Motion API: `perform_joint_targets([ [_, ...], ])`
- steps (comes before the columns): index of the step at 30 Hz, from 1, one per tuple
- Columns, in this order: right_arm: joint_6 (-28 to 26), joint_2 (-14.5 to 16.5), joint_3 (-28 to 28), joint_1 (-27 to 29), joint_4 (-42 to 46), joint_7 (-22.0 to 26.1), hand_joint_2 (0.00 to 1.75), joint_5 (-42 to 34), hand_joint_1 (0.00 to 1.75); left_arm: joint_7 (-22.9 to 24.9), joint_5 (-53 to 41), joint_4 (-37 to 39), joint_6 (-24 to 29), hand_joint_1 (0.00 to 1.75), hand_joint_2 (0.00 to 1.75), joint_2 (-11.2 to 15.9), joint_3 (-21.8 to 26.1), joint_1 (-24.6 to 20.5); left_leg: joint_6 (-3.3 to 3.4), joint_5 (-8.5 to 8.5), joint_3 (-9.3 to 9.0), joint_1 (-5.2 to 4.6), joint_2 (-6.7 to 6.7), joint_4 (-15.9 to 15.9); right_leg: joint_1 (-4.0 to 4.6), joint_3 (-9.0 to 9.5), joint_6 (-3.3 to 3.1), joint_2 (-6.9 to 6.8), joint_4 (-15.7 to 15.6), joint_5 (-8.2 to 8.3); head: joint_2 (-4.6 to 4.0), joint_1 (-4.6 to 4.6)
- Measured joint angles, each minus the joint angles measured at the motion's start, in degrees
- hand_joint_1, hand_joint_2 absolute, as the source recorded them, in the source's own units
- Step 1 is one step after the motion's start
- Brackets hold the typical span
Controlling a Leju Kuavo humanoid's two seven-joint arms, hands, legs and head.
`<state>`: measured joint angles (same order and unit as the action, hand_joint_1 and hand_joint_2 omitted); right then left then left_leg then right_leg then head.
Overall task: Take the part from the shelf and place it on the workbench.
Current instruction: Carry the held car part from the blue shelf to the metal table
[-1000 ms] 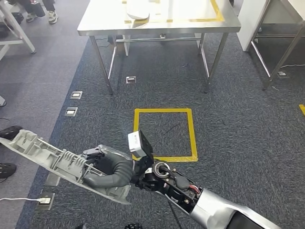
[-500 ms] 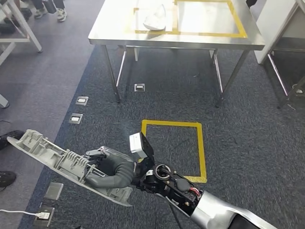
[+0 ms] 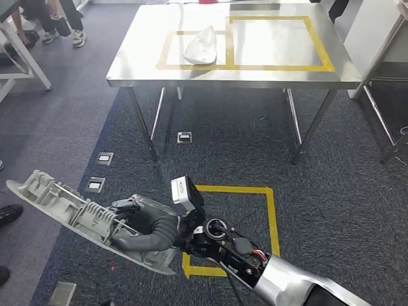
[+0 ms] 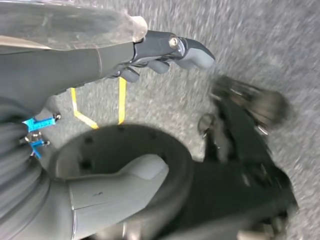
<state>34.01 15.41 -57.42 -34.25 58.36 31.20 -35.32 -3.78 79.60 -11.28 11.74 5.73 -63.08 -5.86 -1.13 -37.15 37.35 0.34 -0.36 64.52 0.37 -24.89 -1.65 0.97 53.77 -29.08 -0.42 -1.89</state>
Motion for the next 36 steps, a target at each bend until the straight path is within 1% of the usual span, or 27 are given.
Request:
perform_joint_targets([
  [2,0.0,0.1,0.0,0.0,0.0,0.0,1.75,0.0,1.75,0.0,0.0,0.0,0.0,0.0,1.75,0.0,0.0,0.3,0.02,11.4,1.04,-0.02,0.7,-6.4,0.0,1.84,0.52,0.09,-0.1,-2.23,0.0,-0.08],
  [3,0.0,0.1,0.0,0.1,0.0,0.0,1.75,0.0,1.75,0.0,0.0,0.0,0.0,0.0,1.75,0.0,0.0,0.4,0.14,15.59,1.0,-0.07,0.97,-8.2,0.11,2.74,0.78,0.1,-0.4,-3.2,0.0,-0.14],
  [4,0.0,0.2,0.0,0.0,0.0,0.0,1.75,0.0,1.75,0.0,0.0,0.0,0.0,0.0,1.75,0.0,0.0,0.3,0.38,17.21,0.78,-0.05,1.01,-9.0,0.23,3.74,1.07,0.11,-0.3,-3.56,0.0,-0.13],
  [6,0.0,0.4,0.0,-0.2,0.0,0.0,1.75,0.0,1.75,0.0,0.0,0.0,0.0,0.0,1.75,-0.1,0.0,0.1,1.08,16.55,-0.7,0.11,0.66,-9.2,0.31,4.12,1.61,-0.09,1.3,-3.01,0.0,-0.09],
  [7,0.0,0.5,0.0,-0.2,0.0,0.0,1.75,0.0,1.75,0.0,0.0,0.0,0.0,0.0,1.75,-0.1,0.0,0.1,1.46,16.08,-1.51,0.19,0.49,-9.4,0.27,3.0,1.96,-0.22,4.0,-2.25,0.0,-0.02],
  [9,0.0,0.5,0.0,-0.3,0.0,0.0,1.75,0.0,1.75,0.0,0.0,0.0,0.0,0.0,1.75,-0.1,0.0,0.1,2.01,14.92,-3.25,0.2,0.31,-9.5,0.13,-1.58,2.56,-0.43,11.2,-2.52,0.0,0.17],
  [10,0.1,0.5,0.0,-0.3,0.0,0.0,1.75,0.0,1.75,0.0,0.0,0.0,0.0,0.0,1.75,-0.1,0.0,0.1,2.19,14.18,-4.18,0.2,0.25,-9.7,0.1,-4.49,2.77,-0.48,14.7,-4.08,0.0,0.21],
  [11,0.0,0.5,0.0,-0.2,0.0,0.0,1.75,0.0,1.75,0.0,0.0,0.0,0.0,0.0,1.75,0.0,0.0,0.1,2.27,13.38,-5.25,0.19,0.17,-9.9,0.07,-7.11,2.86,-0.51,16.8,-6.66,0.0,0.26],
  [13,0.0,0.5,0.0,-0.1,0.0,0.0,1.75,0.0,1.75,0.0,0.0,0.0,0.0,0.0,1.75,0.0,0.0,0.1,2.31,11.5,-7.96,0.1,-0.1,-10.3,0.13,-10.76,2.65,-0.51,16.8,-11.6,0.0,0.25],
  [14,0.0,0.5,0.0,0.0,0.0,0.0,1.75,0.0,1.75,0.0,0.0,0.0,0.0,0.0,1.75,0.0,0.0,0.2,2.3,10.45,-9.5,-0.02,-0.23,-10.4,0.22,-11.8,2.32,-0.5,14.8,-11.89,0.0,0.26],
  [15,0.0,0.5,0.0,0.0,0.0,0.0,1.75,0.0,1.75,0.0,0.0,0.0,0.0,0.0,1.75,0.0,0.0,0.2,2.3,9.35,-10.94,-0.14,-0.31,-10.5,0.36,-12.56,1.8,-0.46,11.9,-9.18,0.0,0.26],
  [17,0.0,0.3,0.0,0.2,-0.2,0.0,1.75,0.0,1.75,0.0,0.0,0.0,0.0,0.0,1.75,-0.2,0.0,0.2,2.11,7.18,-13.18,-0.33,-0.52,-10.4,0.99,-13.64,0.67,-0.16,5.2,2.27,0.0,0.23],
  [18,0.0,0.2,0.0,0.3,-0.2,0.0,1.75,0.0,1.75,0.0,0.0,0.0,0.0,0.0,1.75,-0.3,0.0,0.1,1.92,6.16,-13.99,-0.29,-0.69,-10.4,1.33,-13.62,0.35,0.0,3.0,7.31,0.0,0.23],
  [19,0.0,0.1,0.0,0.3,-0.3,0.1,1.75,0.0,1.75,0.0,0.0,0.0,0.0,0.0,1.75,-0.3,0.0,0.0,1.67,5.55,-14.68,-0.25,-0.87,-10.2,1.65,-13.36,0.22,0.1,1.9,10.04,0.0,0.24],
  [20,0.0,0.2,0.0,0.2,-0.2,0.1,1.75,0.0,1.75,0.0,0.0,0.0,0.0,0.0,1.75,-0.3,0.0,-0.2,1.39,5.35,-15.04,-0.19,-1.07,-9.7,1.78,-12.64,0.15,0.18,1.6,10.39,0.0,0.31],
  [21,0.0,0.4,0.0,0.0,-0.1,0.0,1.75,0.0,1.75,0.0,0.0,0.0,0.0,0.0,1.75,-0.3,0.0,-0.3,1.18,5.68,-14.76,-0.07,-1.04,-8.4,1.72,-11.87,0.05,0.12,1.5,10.04,0.0,0.28],
  [22,0.0,0.5,0.0,-0.2,-0.1,0.0,1.75,0.0,1.75,0.0,0.0,0.0,0.0,0.0,1.75,-0.3,0.0,-0.4,0.93,6.5,-13.58,-0.03,-0.95,-5.9,1.61,-11.17,-0.2,0.1,1.1,9.59,0.0,0.28],
  [24,0.0,0.7,0.0,-0.3,0.0,0.0,1.75,0.0,1.75,0.0,0.0,0.0,0.0,0.0,1.75,-0.3,0.0,-0.6,0.37,6.93,-8.66,0.11,-0.66,1.4,1.29,-9.77,-0.6,0.11,0.6,8.66,0.0,0.25],
  [25,0.0,0.7,0.0,-0.3,0.0,0.1,1.75,0.0,1.75,0.0,0.0,0.0,0.0,0.0,1.75,-0.3,0.0,-0.6,0.04,5.73,-5.78,0.21,-0.5,4.8,1.23,-9.08,-0.74,0.12,0.5,8.02,0.0,0.24],
  [26,0.0,0.7,0.0,-0.3,0.0,0.1,1.75,0.0,1.75,0.0,0.0,0.0,0.0,0.0,1.75,-0.3,0.0,-0.5,-0.25,3.66,-3.21,0.34,-0.37,7.1,1.17,-8.36,-0.76,0.19,0.4,7.33,0.0,0.24],
  [28,0.0,0.7,0.0,-0.3,0.0,0.1,1.75,0.0,1.75,0.0,0.0,0.0,0.0,0.0,1.75,-0.3,0.0,-0.4,-0.65,0.05,0.01,0.54,-0.19,7.5,1.03,-6.54,-0.64,0.43,0.4,5.8,0.0,0.23],
  [29,0.0,0.7,0.0,-0.3,0.0,0.0,1.75,0.0,1.75,0.0,0.0,0.0,0.0,0.0,1.75,-0.2,0.0,-0.3,-0.74,0.32,0.62,0.57,-0.13,5.5,0.91,-5.51,-0.5,0.55,0.4,4.99,0.0,0.24],
  [30,0.0,0.7,0.0,-0.3,0.0,0.0,1.75,0.0,1.75,0.0,0.0,0.0,0.0,0.0,1.75,-0.1,0.0,-0.3,-0.76,2.65,0.71,0.59,-0.09,2.3,0.79,-4.48,-0.31,0.62,0.4,4.15,0.0,0.23],
  [32,0.0,0.7,0.0,-0.2,-0.1,0.0,1.75,0.0,1.75,0.0,0.0,0.0,0.0,0.0,1.75,0.0,0.0,-0.1,-0.64,11.23,0.52,0.54,0.05,-5.3,0.74,-3.08,0.22,0.75,0.6,2.5,0.0,0.25],
  [33,0.0,0.7,0.0,-0.2,-0.1,0.0,1.75,0.0,1.75,0.0,0.0,0.0,0.0,0.0,1.75,0.1,0.0,-0.1,-0.4,14.73,0.45,0.45,0.08,-7.8,0.8,-2.73,0.55,0.81,0.8,1.67,0.0,0.26],
  [34,0.0,0.7,0.0,-0.1,-0.1,0.0,1.75,0.0,1.75,0.0,0.0,0.0,0.0,0.0,1.75,0.1,0.0,-0.1,-0.05,16.71,0.48,0.42,0.09,-9.0,0.89,-2.47,0.87,0.85,1.0,1.08,0.0,0.25],
  [36,0.0,0.7,0.0,-0.2,-0.1,0.0,1.75,0.0,1.75,0.0,0.0,0.0,0.0,0.0,1.75,0.1,0.0,-0.3,0.74,16.89,0.13,0.45,0.08,-9.1,0.91,-1.9,1.39,0.82,1.2,0.18,0.0,0.23],
])
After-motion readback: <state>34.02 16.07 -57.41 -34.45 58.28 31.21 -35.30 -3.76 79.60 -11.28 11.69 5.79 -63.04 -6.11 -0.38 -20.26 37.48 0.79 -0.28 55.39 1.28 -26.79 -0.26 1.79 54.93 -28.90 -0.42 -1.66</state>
